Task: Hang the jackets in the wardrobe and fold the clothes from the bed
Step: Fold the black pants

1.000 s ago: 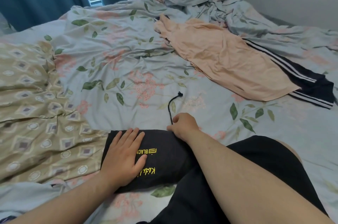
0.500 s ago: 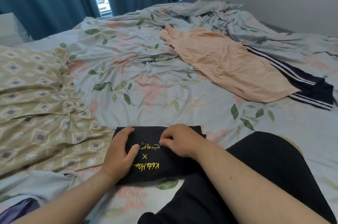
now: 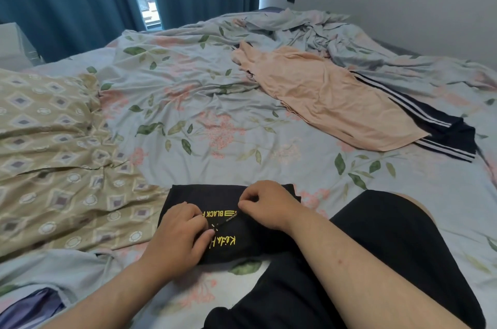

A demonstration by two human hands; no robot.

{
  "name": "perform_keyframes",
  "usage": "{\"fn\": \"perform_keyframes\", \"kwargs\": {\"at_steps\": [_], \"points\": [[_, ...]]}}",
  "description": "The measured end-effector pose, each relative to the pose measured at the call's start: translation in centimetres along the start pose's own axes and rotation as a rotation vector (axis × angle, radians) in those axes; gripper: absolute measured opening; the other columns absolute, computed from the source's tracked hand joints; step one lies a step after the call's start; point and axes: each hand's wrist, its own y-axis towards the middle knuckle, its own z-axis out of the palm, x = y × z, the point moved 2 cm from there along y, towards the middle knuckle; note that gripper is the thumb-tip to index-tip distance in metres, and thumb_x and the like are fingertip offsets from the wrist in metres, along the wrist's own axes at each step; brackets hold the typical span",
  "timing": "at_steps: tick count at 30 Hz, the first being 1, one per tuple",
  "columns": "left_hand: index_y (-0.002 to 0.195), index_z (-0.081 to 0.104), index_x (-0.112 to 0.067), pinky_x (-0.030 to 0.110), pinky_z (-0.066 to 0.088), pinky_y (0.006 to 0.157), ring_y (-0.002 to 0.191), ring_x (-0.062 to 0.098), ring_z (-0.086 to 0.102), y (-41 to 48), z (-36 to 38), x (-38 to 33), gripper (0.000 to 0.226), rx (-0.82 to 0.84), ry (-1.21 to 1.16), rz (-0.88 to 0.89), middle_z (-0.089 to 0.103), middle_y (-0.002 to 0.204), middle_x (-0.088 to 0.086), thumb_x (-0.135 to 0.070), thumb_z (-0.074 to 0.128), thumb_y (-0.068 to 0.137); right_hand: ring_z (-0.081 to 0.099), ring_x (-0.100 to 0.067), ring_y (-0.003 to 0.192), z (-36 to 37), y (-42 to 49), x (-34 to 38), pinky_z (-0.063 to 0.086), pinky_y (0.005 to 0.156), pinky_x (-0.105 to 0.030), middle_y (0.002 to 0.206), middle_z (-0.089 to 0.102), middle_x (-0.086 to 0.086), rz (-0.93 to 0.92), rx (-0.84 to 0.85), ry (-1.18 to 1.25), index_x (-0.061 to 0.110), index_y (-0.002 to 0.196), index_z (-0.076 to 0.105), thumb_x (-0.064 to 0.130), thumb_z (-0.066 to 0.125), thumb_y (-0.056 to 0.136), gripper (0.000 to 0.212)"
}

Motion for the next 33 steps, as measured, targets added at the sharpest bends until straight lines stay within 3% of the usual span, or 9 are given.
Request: {"fn": "perform_keyframes", "kwargs": {"at_steps": [3, 8, 11, 14, 17, 21, 24, 31, 33], "points": [[0.072, 0.06, -0.019, 0.032, 0.042, 0.076, 0.081, 0.016, 0.051, -0.7, 0.2, 0.1, 0.032, 0.01, -0.118, -0.21, 0.05, 0.085, -0.008, -0.049, 0.052, 0.078, 0.062, -0.017, 0.097, -1.2, 0.3, -1.2, 0.05, 0.083, -0.031, 0.096, 0.065, 0.006, 0.107, -0.132, -0.03, 0.023, 0.089, 0.072, 0.028, 0.056, 0.088, 0.017], [0.117, 0.059, -0.012, 0.041, 0.037, 0.102, 0.116, 0.026, 0.047, -3.1, 0.6, -0.1, 0.058, -0.118, -0.267, -0.838, 0.055, 0.117, 0.005, -0.037, 0.083, 0.07, 0.041, -0.03, 0.131, -1.4, 1.0, -3.4, 0.04, 0.104, -0.04, 0.143, 0.043, -0.005, 0.343, -0.152, -0.118, 0.021, 0.139, 0.048, 0.043, 0.052, 0.087, 0.056], [0.093, 0.065, -0.005, 0.04, 0.049, 0.078, 0.087, 0.032, 0.061, -6.2, 0.3, -0.7, 0.053, -0.127, -0.663, -1.285, 0.066, 0.083, 0.009, -0.043, 0.079, 0.059, 0.024, -0.026, 0.146, -0.9, 1.7, -3.3, 0.025, 0.115, -0.047, 0.16, 0.024, 0.0, 0.251, -0.07, -0.219, 0.03, 0.149, 0.035, 0.059, 0.05, 0.088, 0.07], [0.095, 0.06, 0.009, 0.033, 0.048, 0.055, 0.063, 0.03, 0.056, -7.3, 0.7, -3.2, 0.061, 0.166, -1.276, -1.67, 0.058, 0.071, 0.016, -0.041, 0.08, 0.067, 0.017, -0.02, 0.149, -0.3, 2.8, -3.0, 0.011, 0.12, -0.052, 0.162, 0.021, 0.004, 0.194, 0.026, -0.237, 0.036, 0.15, 0.033, 0.067, 0.038, 0.092, 0.066], [0.107, 0.054, 0.016, 0.041, 0.053, 0.062, 0.077, 0.039, 0.063, -5.8, 1.6, -5.5, 0.082, 0.348, -1.528, -1.604, 0.062, 0.088, 0.025, -0.053, 0.07, 0.067, 0.032, -0.021, 0.144, 0.6, 3.4, -3.1, 0.019, 0.118, -0.049, 0.156, 0.036, 0.007, 0.234, 0.127, -0.19, 0.035, 0.147, 0.04, 0.07, 0.03, 0.092, 0.067], [0.111, 0.061, -0.003, 0.042, 0.053, 0.08, 0.088, 0.035, 0.068, -2.6, 3.0, -7.7, 0.064, 0.048, -1.66, -1.593, 0.073, 0.092, 0.022, -0.052, 0.072, 0.072, 0.056, -0.023, 0.116, 0.4, 3.4, -3.2, 0.042, 0.101, -0.043, 0.123, 0.065, 0.003, 0.249, 0.126, -0.211, 0.028, 0.112, 0.068, 0.071, 0.03, 0.091, 0.061], [0.111, 0.064, -0.01, 0.042, 0.055, 0.072, 0.077, 0.032, 0.074, -1.1, 3.8, -8.1, 0.045, -0.194, -1.776, -1.55, 0.075, 0.09, 0.017, -0.039, 0.075, 0.079, 0.06, -0.021, 0.09, 0.0, 3.0, -3.5, 0.045, 0.077, -0.031, 0.092, 0.065, 0.0, 0.295, 0.135, -0.076, 0.018, 0.079, 0.067, 0.071, 0.033, 0.091, 0.064], [0.12, 0.066, -0.013, 0.049, 0.055, 0.086, 0.097, 0.032, 0.071, 2.0, 2.1, -4.6, 0.04, -0.39, -1.693, -1.42, 0.073, 0.107, 0.015, -0.024, 0.074, 0.082, 0.069, -0.014, 0.075, -0.2, 2.7, -3.0, 0.05, 0.065, -0.026, 0.088, 0.073, 0.0, 0.417, 0.151, 0.348, 0.015, 0.081, 0.07, 0.06, 0.067, 0.068, 0.047], [0.121, 0.066, -0.014, 0.048, 0.054, 0.089, 0.099, 0.032, 0.07, 3.3, 0.9, -3.5, 0.04, -0.401, -1.66, -1.328, 0.072, 0.11, 0.014, -0.023, 0.073, 0.083, 0.073, -0.017, 0.081, -0.5, 2.6, -2.5, 0.056, 0.073, -0.03, 0.091, 0.076, -0.001, 0.415, 0.166, 0.511, 0.016, 0.089, 0.073, 0.057, 0.071, 0.063, 0.049]]}}
